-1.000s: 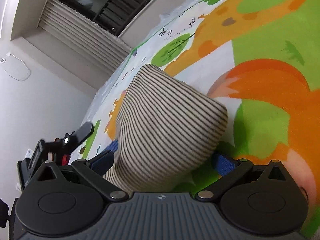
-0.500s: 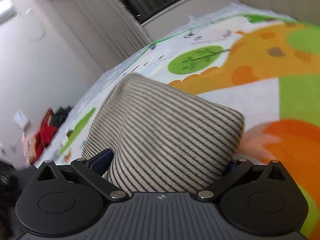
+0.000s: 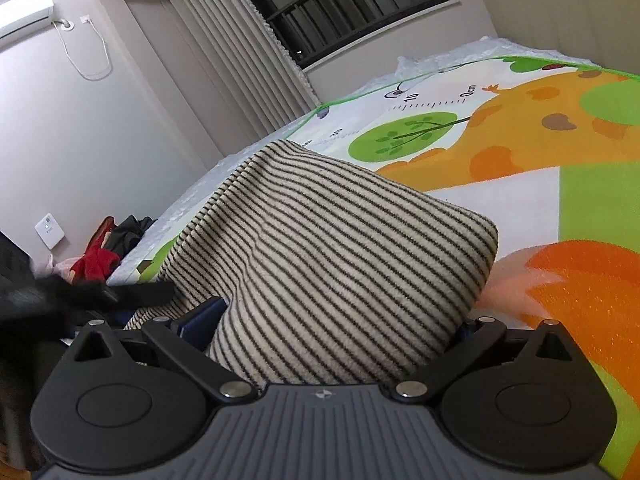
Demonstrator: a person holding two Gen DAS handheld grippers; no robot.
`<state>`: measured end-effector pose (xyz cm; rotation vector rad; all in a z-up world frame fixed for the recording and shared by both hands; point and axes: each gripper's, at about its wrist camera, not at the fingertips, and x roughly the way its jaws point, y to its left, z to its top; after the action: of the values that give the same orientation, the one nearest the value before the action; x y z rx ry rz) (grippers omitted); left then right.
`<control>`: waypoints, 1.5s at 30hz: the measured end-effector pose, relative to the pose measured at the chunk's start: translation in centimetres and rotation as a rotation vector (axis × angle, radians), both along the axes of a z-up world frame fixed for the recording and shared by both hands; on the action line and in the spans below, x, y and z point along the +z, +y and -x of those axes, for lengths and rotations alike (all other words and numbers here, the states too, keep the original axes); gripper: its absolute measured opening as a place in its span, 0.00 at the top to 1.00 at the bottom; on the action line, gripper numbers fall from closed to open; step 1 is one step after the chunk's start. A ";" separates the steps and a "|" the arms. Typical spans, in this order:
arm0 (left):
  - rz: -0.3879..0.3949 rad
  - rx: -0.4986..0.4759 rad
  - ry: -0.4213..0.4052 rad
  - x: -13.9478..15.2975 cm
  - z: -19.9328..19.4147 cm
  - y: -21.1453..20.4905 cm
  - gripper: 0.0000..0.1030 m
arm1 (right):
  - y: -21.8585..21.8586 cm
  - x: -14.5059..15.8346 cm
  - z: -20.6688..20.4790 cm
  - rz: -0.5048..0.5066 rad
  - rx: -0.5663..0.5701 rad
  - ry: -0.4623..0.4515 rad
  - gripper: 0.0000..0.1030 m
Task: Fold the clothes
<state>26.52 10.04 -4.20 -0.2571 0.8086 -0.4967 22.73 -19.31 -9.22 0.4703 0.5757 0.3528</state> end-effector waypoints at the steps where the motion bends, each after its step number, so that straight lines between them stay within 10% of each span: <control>1: 0.018 0.004 0.034 -0.8 -0.2 0.3 0.00 | 0.0 0.0 0.0 -0.001 0.001 0.000 0.00; 14: 0.093 -0.014 0.042 -2.5 0.2 1.5 0.00 | -0.5 0.0 3.4 -0.100 -0.001 0.021 0.00; 21: 0.132 -0.058 0.045 -2.4 1.6 1.1 0.02 | 0.7 2.0 0.2 0.027 0.001 0.030 0.12; 29: 0.202 -0.039 0.074 -2.8 2.3 2.1 0.02 | 5.0 3.4 -6.4 0.284 0.153 -0.027 0.04; 45: 0.217 0.074 -0.007 0.6 2.1 2.1 0.02 | 1.4 1.3 -3.2 0.142 0.067 -0.005 0.00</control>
<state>24.37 12.18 -3.64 -0.4839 0.7359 -0.5154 25.96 -17.96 -7.93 0.3138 0.6082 0.3738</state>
